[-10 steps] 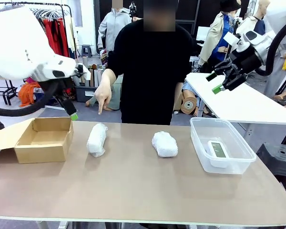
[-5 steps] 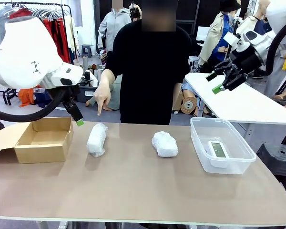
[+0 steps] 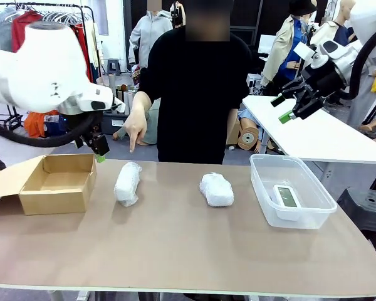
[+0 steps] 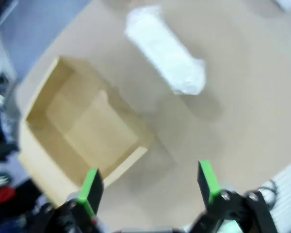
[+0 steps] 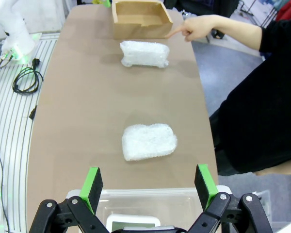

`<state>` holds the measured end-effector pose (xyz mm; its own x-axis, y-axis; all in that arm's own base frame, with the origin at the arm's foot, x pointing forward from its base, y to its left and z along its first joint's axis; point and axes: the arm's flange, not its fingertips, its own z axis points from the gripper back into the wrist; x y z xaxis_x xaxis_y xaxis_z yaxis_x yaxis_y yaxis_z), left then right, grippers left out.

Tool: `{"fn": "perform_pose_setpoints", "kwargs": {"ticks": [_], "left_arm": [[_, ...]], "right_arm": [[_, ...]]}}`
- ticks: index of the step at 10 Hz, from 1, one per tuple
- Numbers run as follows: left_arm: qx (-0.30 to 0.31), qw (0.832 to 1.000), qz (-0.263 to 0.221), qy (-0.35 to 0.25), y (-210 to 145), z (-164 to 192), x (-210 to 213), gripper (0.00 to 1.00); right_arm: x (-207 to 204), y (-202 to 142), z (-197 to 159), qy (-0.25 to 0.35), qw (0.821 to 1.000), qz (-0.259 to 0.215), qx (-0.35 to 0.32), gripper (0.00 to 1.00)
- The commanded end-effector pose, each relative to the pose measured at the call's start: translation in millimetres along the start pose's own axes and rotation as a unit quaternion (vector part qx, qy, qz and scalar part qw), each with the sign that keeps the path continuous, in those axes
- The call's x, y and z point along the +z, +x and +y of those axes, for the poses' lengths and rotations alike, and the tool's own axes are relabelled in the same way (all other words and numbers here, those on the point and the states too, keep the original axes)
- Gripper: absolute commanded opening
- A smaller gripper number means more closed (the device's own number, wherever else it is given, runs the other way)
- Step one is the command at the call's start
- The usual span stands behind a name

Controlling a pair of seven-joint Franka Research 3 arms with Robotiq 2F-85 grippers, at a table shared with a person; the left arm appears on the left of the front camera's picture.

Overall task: Separate and place wrapped and unwrapped clocks.
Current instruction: Pick up the Digital clock indicated by the person.

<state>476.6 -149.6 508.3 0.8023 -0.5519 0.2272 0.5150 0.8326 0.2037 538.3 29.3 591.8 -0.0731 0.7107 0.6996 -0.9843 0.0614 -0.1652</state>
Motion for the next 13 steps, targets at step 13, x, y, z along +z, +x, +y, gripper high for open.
{"fn": "perform_pose_setpoints", "kwargs": {"ticks": [13], "left_arm": [[0.268, 0.962, 0.017, -0.059, 98, -33, -135, 1.00]], "right_arm": [[1, 1, 0, 0.000, 1.000, 0.000, 0.001, 1.00]]}}
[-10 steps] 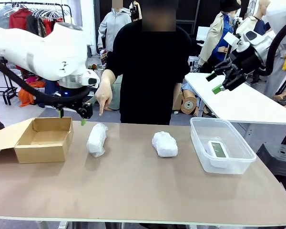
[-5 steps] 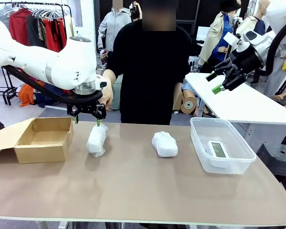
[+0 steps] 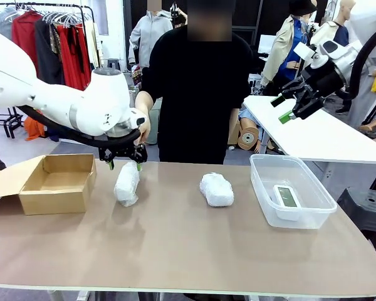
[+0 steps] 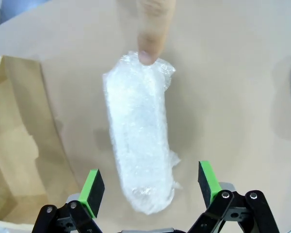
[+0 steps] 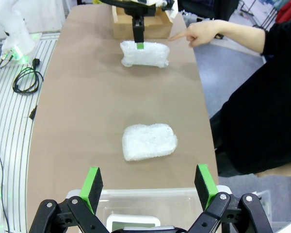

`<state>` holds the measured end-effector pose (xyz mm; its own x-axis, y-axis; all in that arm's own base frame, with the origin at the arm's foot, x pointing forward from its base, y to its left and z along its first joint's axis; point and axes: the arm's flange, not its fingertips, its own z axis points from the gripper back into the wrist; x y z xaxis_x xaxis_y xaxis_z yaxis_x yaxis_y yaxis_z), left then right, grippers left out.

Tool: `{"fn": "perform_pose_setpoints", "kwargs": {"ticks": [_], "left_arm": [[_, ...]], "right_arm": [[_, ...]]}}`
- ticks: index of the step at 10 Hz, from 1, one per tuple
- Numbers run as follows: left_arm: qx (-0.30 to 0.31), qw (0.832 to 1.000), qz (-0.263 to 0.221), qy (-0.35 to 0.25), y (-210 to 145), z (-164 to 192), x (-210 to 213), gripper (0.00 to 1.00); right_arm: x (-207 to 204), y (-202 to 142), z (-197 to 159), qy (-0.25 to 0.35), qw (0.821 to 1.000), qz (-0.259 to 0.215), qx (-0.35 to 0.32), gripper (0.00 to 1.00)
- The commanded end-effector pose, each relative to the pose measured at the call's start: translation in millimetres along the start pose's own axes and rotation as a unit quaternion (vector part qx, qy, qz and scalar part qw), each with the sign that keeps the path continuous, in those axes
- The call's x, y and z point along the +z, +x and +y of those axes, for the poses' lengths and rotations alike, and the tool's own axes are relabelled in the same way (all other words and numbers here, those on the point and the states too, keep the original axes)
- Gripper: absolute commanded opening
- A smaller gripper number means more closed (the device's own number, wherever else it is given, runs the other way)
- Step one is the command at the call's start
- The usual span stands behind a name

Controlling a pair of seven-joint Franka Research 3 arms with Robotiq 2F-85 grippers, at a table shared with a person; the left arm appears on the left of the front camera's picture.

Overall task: Separate and place wrapped and unwrapped clocks.
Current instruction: Pick up the Digital clock indicated by the person.

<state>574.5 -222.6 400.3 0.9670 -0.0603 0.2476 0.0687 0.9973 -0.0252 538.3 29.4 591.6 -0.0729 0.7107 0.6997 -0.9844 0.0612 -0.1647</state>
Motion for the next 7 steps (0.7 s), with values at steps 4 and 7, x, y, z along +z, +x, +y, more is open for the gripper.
{"fn": "perform_pose_setpoints", "kwargs": {"ticks": [4, 7], "left_arm": [[0.032, 0.999, 0.001, 0.008, 6, 1, -35, 1.00], [0.031, 0.999, 0.015, 0.002, 11, 2, -53, 1.00]], "right_arm": [[1, 1, 0, 0.000, 1.000, 0.000, 0.001, 1.00], [1, 1, 0, 0.000, 1.000, 0.000, 0.001, 1.00]]}}
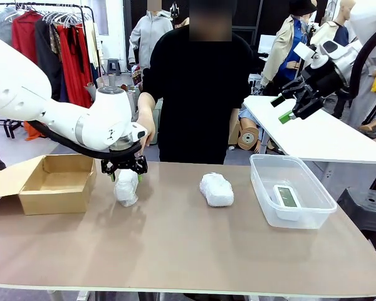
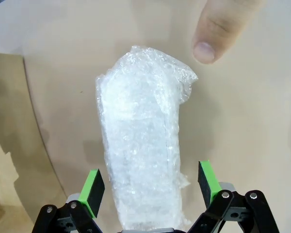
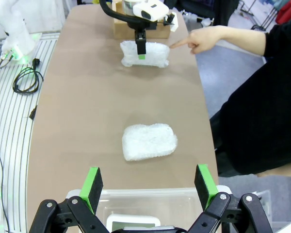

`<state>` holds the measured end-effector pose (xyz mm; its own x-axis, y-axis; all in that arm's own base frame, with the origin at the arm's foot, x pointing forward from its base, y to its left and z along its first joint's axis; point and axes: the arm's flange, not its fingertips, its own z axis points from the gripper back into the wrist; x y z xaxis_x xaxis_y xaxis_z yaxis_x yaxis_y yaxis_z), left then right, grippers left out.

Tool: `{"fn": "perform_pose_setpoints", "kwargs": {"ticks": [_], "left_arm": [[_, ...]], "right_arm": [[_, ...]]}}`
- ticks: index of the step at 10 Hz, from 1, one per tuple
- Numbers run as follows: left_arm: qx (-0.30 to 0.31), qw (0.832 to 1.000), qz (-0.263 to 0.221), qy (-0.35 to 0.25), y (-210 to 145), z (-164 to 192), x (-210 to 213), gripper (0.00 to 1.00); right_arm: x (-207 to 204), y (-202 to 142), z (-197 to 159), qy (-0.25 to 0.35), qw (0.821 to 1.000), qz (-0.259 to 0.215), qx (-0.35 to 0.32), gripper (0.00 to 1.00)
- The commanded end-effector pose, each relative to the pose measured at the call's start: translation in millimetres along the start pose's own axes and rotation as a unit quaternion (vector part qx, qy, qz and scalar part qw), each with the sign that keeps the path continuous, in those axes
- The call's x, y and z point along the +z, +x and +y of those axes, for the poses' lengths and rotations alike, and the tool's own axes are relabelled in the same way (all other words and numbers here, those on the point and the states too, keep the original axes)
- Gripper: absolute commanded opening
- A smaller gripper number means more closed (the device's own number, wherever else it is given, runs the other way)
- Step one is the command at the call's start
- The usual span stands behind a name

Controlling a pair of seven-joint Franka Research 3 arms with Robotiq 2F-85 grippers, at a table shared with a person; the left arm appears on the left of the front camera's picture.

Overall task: Separate and place wrapped and unwrapped clocks.
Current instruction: Pick up the Digital clock indicated by the person.

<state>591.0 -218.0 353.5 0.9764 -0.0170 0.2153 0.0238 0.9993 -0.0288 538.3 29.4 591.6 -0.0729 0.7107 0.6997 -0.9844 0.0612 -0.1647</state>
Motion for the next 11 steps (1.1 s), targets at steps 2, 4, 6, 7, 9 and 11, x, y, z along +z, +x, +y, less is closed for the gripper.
{"fn": "perform_pose_setpoints", "kwargs": {"ticks": [2, 4, 6, 7, 9, 11], "left_arm": [[0.000, 1.000, 0.003, 0.008, 10.4, -4.6, -12.2, 1.00], [0.002, 0.999, -0.004, 0.039, 9.8, -2.1, -16.3, 1.00], [-0.005, 1.000, 0.005, 0.005, 4.8, -2.7, -15.9, 1.00], [-0.005, 1.000, 0.005, 0.005, 4.8, -2.7, -15.9, 1.00], [-0.001, 1.000, 0.004, 0.014, 4.4, -1.0, -16.7, 0.61], [0.002, 1.000, 0.003, 0.017, 3.7, 0.7, -11.8, 0.22]], "right_arm": [[0.8, 0.8, 0.1, 0.000, 1.000, 0.000, 0.001, 1.00], [0.8, 0.8, 0.1, 0.000, 1.000, 0.000, 0.001, 1.00], [0.8, 0.8, 0.1, 0.000, 1.000, 0.000, 0.001, 1.00], [0.8, 0.8, 0.1, 0.000, 1.000, 0.000, 0.001, 1.00], [0.8, 0.8, 0.1, 0.000, 1.000, 0.000, 0.001, 1.00], [0.8, 0.8, 0.1, 0.000, 1.000, 0.000, 0.001, 1.00]]}}
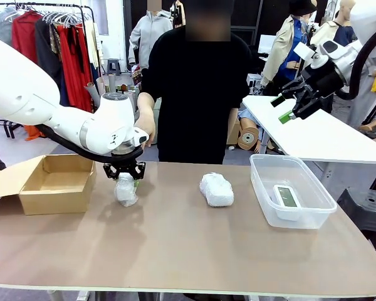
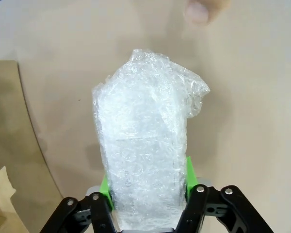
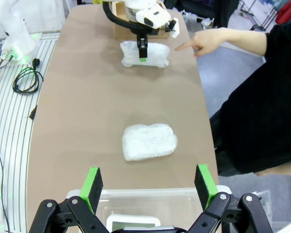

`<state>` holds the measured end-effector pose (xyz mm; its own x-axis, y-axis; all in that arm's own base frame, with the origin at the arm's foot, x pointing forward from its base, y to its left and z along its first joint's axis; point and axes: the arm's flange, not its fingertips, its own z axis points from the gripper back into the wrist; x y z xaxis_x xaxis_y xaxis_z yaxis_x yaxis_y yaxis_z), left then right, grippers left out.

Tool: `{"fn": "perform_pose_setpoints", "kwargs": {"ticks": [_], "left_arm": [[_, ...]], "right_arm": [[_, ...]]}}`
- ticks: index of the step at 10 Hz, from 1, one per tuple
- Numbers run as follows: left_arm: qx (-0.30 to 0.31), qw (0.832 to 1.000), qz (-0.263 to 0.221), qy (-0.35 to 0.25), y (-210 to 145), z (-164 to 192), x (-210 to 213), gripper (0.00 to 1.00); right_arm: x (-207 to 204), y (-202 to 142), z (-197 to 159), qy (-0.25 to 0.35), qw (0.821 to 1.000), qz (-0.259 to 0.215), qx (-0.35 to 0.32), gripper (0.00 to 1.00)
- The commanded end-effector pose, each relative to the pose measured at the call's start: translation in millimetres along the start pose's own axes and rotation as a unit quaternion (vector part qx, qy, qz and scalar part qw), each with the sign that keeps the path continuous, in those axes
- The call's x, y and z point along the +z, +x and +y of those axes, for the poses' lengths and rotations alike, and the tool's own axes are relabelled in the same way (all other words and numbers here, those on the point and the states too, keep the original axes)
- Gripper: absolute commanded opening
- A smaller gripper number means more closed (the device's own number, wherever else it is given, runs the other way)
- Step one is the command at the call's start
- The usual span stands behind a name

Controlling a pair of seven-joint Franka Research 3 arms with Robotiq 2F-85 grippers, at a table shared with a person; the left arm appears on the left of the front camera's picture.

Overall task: Separate and place wrapped and unwrapped clocks.
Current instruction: Pick up the Digital clock indicated by the person.

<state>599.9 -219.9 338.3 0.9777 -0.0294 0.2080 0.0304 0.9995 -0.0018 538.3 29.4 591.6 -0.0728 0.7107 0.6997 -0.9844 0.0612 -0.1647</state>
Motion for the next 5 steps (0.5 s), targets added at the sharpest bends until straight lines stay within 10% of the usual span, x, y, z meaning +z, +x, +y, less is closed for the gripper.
{"fn": "perform_pose_setpoints", "kwargs": {"ticks": [1, 5], "left_arm": [[0.008, 1.000, -0.001, 0.009, -2, 3, 7, 0.02], [0.008, 1.000, 0.014, 0.025, -9, 5, 35, 0.00]], "right_arm": [[1, 1, 0, 0.000, 1.000, 0.000, 0.001, 1.00], [1, 1, 0, 0.000, 1.000, 0.000, 0.001, 1.00]]}}
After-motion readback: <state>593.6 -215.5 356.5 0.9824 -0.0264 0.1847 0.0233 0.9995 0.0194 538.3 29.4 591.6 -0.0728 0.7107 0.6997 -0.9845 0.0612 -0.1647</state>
